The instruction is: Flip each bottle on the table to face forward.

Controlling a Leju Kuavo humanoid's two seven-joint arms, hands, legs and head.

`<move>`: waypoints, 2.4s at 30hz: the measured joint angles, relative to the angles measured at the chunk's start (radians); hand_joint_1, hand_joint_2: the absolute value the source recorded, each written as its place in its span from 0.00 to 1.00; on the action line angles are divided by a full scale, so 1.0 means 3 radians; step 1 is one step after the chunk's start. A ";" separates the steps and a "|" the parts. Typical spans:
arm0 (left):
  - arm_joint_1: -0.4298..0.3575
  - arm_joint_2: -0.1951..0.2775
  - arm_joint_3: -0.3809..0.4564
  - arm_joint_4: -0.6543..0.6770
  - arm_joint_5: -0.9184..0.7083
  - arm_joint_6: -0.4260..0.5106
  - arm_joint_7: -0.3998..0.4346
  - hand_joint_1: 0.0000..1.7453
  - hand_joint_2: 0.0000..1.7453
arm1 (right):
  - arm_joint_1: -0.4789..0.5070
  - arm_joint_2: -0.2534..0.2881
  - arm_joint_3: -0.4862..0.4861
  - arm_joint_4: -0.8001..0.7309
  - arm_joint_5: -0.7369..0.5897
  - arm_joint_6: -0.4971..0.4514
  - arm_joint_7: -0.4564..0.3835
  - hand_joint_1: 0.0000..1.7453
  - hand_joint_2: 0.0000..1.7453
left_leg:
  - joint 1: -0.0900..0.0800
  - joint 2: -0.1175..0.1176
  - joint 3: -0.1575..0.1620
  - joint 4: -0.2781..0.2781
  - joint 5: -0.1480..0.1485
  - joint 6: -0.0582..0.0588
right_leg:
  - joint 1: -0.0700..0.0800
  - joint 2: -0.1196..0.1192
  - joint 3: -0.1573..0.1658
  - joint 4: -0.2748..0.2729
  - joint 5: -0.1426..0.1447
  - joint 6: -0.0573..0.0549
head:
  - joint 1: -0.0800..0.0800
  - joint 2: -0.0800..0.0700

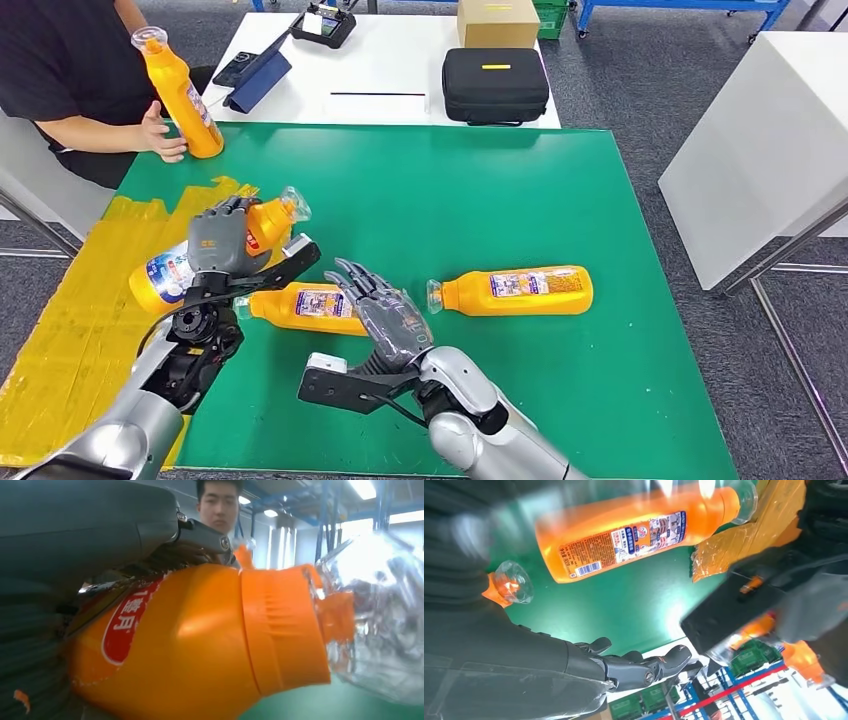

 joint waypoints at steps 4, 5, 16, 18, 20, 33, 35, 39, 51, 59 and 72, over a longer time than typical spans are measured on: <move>-0.0063 0.0009 -0.0075 0.0201 -0.0121 -0.0125 0.0154 0.00 0.00 | -0.0025 -0.0006 0.0039 0.0033 -0.0037 0.0012 -0.0021 0.00 1.00 | 0.0000 0.0000 -0.0002 0.0000 0.0000 0.0000 | 0.0000 0.0000 0.0000 0.0000 0.0000 0.0000 | 0.0000 0.0000; -0.0068 0.0018 -0.0086 0.0236 -0.0143 -0.0123 0.0183 0.00 0.00 | -0.0026 -0.0007 0.0046 0.0042 -0.0041 0.0014 -0.0021 0.00 1.00 | 0.0000 0.0000 -0.0002 0.0000 0.0000 0.0000 | 0.0000 0.0000 0.0000 0.0000 0.0000 0.0000 | 0.0000 0.0000; -0.0079 0.0170 -0.0108 0.0434 -0.0250 -0.0098 0.0220 0.00 0.00 | -0.0215 -0.0008 0.0096 0.0270 -0.0024 0.0103 0.0001 0.00 1.00 | 0.0000 -0.0001 -0.0002 0.0000 0.0003 -0.0002 | 0.0000 -0.0001 0.0000 0.0001 0.0000 0.0000 | 0.0000 0.0000; -0.0081 0.0175 -0.0108 0.0448 -0.0254 -0.0082 0.0173 0.00 0.00 | -0.0269 -0.0007 0.0109 0.0352 0.0020 0.0119 0.0042 0.00 1.00 | 0.0000 -0.0002 -0.0002 0.0000 0.0003 -0.0002 | 0.0000 -0.0001 0.0000 0.0001 0.0000 0.0000 | 0.0000 0.0000; -0.0083 0.0176 -0.0105 0.0456 -0.0223 -0.0048 0.0100 0.00 0.00 | -0.0323 -0.0005 0.0117 0.0458 0.0092 0.0122 0.0093 0.00 1.00 | 0.0000 -0.0002 -0.0002 0.0000 0.0003 -0.0001 | -0.0001 -0.0002 0.0000 0.0001 0.0000 0.0000 | 0.0000 0.0000; -0.0082 -0.0035 0.0263 -0.0054 0.1177 0.0208 -0.0738 0.00 0.00 | -0.0652 0.0150 0.0119 0.1298 0.0422 0.0140 0.0329 0.00 1.00 | 0.0000 -0.0004 -0.0003 0.0000 0.0004 -0.0001 | 0.0000 -0.0002 0.0000 0.0001 0.0001 0.0000 | 0.0000 0.0000; -0.0061 -0.0058 0.0281 -0.0169 0.1227 0.0215 -0.0750 0.00 0.00 | -0.0686 0.0181 0.0116 0.1396 0.0424 0.0140 0.0330 0.00 1.00 | 0.0000 -0.0004 -0.0004 0.0000 0.0004 -0.0001 | 0.0000 -0.0002 0.0000 0.0001 0.0001 0.0000 | 0.0000 0.0000; -0.0012 -0.0087 0.0292 -0.0353 0.1548 0.0336 -0.0947 0.00 0.00 | -0.0755 0.0246 0.0112 0.1591 0.0439 0.0186 0.0327 0.00 1.00 | 0.0000 -0.0003 -0.0004 0.0000 0.0004 -0.0001 | 0.0000 -0.0002 0.0000 0.0001 0.0001 0.0000 | -0.0001 0.0000; 0.0216 -0.0137 0.0222 -0.1067 0.2232 0.0414 -0.1209 0.00 0.00 | -0.1084 0.0679 0.0126 0.2354 0.0326 0.0381 0.0232 0.00 1.00 | 0.0001 -0.0003 -0.0004 0.0000 0.0004 -0.0001 | 0.0001 -0.0002 -0.0001 0.0002 0.0001 0.0000 | 0.0000 0.0000; 0.0281 -0.0159 0.0111 -0.1252 0.2399 0.0445 -0.1280 0.00 0.00 | -0.1166 0.0886 0.0270 0.2653 0.0261 0.0691 0.0377 0.47 1.00 | 0.0001 -0.0002 -0.0004 0.0000 0.0004 -0.0001 | 0.0000 -0.0002 -0.0001 0.0002 0.0001 0.0000 | 0.0000 0.0000; 0.0323 -0.0190 0.0079 -0.1291 0.2536 0.0475 -0.1336 0.00 0.00 | -0.1298 0.0896 0.0635 0.2914 0.0471 0.1454 0.0760 1.00 1.00 | 0.0001 0.0002 0.0039 -0.0002 -0.0002 -0.0004 | 0.0000 0.0001 0.0011 -0.0002 -0.0005 -0.0002 | -0.0001 0.0000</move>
